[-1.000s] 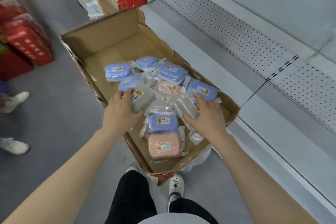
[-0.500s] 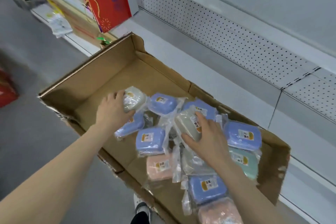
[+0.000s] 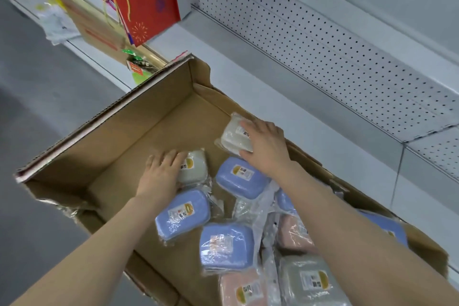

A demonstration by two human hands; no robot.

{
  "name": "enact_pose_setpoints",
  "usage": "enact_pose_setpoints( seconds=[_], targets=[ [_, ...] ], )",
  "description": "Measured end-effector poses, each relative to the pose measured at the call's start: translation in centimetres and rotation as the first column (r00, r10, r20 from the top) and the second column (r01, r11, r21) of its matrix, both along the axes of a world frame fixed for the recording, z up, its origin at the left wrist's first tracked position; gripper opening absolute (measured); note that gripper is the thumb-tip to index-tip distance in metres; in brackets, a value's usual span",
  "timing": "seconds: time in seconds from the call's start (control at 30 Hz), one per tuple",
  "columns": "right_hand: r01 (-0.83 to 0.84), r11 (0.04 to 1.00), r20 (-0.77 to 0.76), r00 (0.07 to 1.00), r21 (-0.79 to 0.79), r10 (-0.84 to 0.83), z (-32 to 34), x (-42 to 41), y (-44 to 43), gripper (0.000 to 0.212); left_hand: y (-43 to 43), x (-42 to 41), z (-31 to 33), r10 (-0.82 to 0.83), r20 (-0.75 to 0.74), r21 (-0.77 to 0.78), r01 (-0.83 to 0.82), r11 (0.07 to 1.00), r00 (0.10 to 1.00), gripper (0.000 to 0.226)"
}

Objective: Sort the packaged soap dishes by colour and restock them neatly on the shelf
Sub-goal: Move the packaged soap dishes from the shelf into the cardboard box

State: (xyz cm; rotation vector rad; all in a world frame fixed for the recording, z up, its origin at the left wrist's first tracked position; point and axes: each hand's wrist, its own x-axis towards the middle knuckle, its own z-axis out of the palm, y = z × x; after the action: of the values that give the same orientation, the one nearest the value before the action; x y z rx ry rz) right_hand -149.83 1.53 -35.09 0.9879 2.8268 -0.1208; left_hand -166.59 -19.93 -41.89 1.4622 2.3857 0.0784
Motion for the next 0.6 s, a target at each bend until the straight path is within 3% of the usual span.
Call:
enact_pose_setpoints(
  seconds=[0.23,0.37,0.6],
  targets=[
    [-0.01,0.993,0.129,0.991,-0.12,0.025,-3.1,0.6,0.3,0.061,-0.4,-0.7,0.1,-0.06,0.03,0.052,0.059,0.997,0.998,0.082],
    [-0.026,0.995,0.103,0.994,-0.092,0.036,-2.7,2.0,-0.2,0.057,0.0,0.0,1.3,-0.115,-0.007,0.102,0.115,0.988,0.993,0.076],
    [-0.088,0.996,-0.008,0.996,0.021,0.088,2.9,8.2,-3.2,0.046,2.1,3.7,7.4,-0.228,-0.099,0.327,0.248,0.912,0.969,0.057]
  ],
)
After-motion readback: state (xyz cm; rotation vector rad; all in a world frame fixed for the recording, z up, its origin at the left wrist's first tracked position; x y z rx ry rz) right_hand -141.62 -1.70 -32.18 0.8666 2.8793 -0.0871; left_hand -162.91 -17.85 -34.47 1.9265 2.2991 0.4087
